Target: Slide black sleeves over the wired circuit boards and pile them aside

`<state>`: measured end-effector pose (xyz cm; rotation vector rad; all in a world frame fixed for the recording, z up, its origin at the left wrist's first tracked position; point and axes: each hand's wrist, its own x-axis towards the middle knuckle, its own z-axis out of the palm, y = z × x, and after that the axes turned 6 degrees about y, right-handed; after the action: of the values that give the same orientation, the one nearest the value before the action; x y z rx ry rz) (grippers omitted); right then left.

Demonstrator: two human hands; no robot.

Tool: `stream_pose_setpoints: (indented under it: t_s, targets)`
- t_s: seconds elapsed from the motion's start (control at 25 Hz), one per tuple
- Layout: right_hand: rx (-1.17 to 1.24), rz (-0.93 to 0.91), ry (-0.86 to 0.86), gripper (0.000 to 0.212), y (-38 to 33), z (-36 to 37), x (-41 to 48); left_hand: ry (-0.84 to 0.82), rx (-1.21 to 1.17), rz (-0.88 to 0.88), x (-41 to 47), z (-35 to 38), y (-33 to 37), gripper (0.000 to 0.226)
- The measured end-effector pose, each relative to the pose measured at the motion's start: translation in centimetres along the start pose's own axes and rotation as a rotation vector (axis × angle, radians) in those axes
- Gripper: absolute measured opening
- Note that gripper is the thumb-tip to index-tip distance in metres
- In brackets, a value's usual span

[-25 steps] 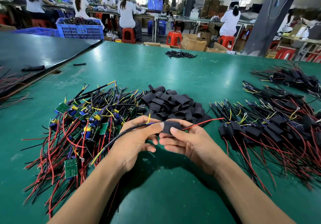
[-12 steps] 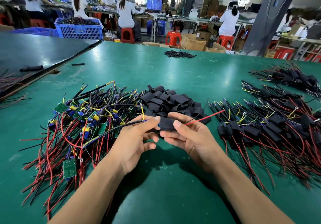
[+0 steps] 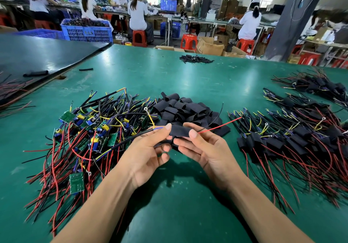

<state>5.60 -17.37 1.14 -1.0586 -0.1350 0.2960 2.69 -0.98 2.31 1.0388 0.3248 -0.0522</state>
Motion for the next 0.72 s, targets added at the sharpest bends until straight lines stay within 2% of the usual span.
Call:
stream_pose_setpoints:
  t_s: [0.2,0.32,0.52,0.72]
  targets:
    - [-0.038,-0.003,-0.005,0.038,0.37,-0.13,0.12,0.003,-0.002,0.0,0.02,-0.01,0.14,0.025]
    - [-0.052,-0.014,0.017,0.035,0.29,-0.29,0.25,0.02,-0.014,-0.013,0.14,0.05,0.14,0.018]
    - [-0.144,-0.056,0.033,0.047,-0.2,-0.69,0.22,0.045,0.003,-0.004,0.33,-0.04,-0.12,0.022]
    - [-0.194,-0.086,0.023,0.038,-0.18,-0.55,0.12,0.057,0.016,0.004,0.37,-0.08,-0.19,0.019]
